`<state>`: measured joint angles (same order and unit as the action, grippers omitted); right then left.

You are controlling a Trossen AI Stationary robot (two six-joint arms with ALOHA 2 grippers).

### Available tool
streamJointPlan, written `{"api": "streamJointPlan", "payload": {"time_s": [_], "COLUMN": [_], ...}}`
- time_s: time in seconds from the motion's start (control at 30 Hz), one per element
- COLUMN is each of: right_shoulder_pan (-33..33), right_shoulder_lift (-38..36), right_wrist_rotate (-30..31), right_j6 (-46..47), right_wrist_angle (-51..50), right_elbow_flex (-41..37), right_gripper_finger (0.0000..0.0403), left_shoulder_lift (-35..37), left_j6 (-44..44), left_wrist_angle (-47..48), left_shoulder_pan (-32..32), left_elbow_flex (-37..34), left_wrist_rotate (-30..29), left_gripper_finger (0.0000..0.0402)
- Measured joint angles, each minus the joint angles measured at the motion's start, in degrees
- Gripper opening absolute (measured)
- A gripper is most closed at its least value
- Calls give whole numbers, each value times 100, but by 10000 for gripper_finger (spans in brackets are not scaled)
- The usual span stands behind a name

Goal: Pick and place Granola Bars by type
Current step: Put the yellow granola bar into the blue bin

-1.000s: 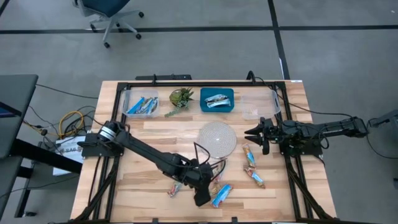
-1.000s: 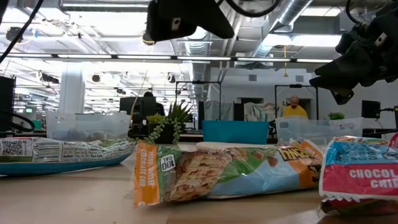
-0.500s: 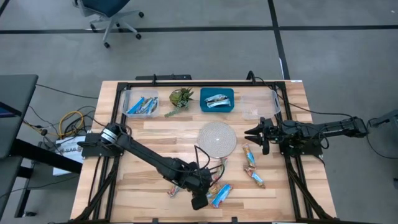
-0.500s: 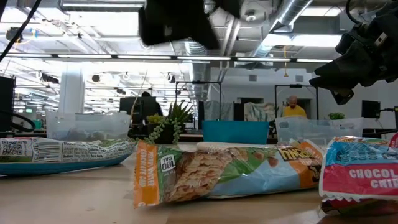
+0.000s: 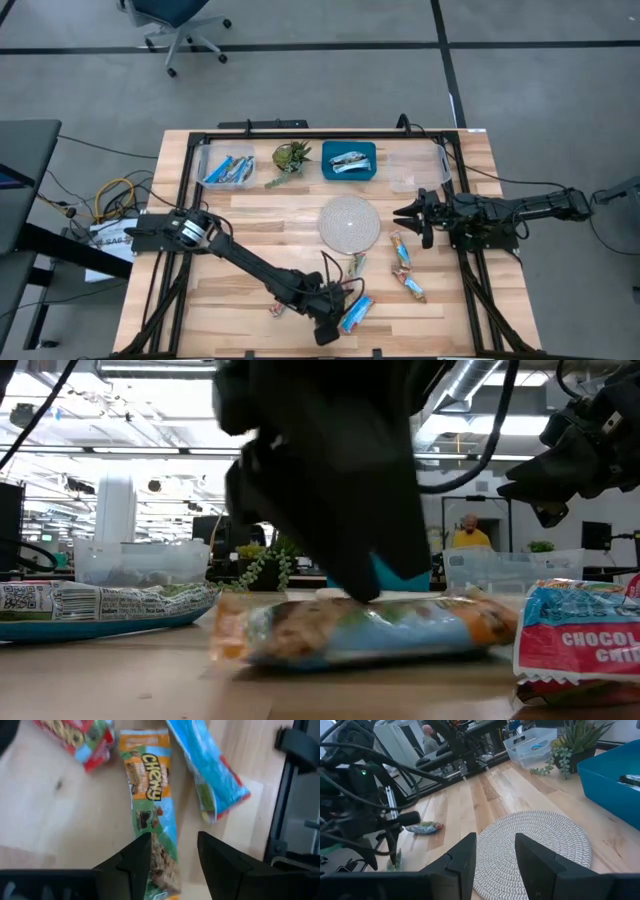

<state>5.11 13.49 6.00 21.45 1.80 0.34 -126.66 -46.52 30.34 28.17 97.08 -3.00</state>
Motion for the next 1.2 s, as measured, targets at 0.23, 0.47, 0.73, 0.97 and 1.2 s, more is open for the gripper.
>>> {"api": "streamJointPlan", "payload": {"time_s": [0.23,0.47,0.73,0.97,1.2], "right_shoulder_pan": [1,1,-1,0,1], "right_shoulder_lift": [-1,0,-1,0,0], "right_wrist_rotate": [0,0,0,0,0], "right_j6": [0,1,1,0,2], "right_wrist_angle": [20,17,18,18,27], "right_elbow_flex": [2,0,2,0,2], "right_gripper_finger": [127,127,127,127,127], "left_shoulder_lift": [-3,15,39,-16,-309], "left_j6": [26,28,25,85,185], "left_wrist_angle": [39,99,111,280,145], "left_shoulder_pan": [-27,-85,-90,-84,-65], "left_elbow_flex": [0,0,0,0,21], "left_wrist_rotate": [-233,-95,-43,-239,-10], "left_gripper_finger": [153,153,153,153,153]}}
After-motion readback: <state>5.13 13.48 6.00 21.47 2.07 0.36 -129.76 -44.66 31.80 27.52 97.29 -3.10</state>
